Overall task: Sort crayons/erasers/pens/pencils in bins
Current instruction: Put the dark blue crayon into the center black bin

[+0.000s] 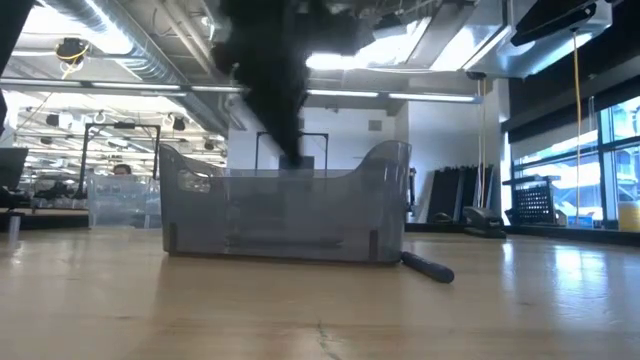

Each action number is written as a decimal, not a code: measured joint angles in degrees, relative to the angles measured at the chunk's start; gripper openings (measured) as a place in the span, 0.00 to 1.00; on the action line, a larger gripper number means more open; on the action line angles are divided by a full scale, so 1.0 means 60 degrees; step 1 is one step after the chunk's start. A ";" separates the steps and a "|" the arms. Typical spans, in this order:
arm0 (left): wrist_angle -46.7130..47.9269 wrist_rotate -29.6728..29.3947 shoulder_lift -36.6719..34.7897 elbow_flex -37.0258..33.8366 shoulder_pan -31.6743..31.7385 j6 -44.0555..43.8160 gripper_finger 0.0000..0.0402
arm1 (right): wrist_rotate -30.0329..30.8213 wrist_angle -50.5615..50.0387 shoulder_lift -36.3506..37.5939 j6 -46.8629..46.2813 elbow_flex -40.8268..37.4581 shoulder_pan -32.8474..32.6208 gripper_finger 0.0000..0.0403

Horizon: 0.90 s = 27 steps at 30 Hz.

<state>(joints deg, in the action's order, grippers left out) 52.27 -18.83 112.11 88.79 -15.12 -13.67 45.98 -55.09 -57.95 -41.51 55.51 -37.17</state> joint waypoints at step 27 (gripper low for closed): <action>-0.3643 0.3116 0.2634 0.2327 -0.0946 0.7360 0.29 | -0.0015 0.0011 0.0000 0.0239 0.0004 0.0004 0.42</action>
<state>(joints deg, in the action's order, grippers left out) 30.41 -0.13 127.92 102.75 -20.80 30.49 45.89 -55.02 -57.95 -40.07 55.53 -37.15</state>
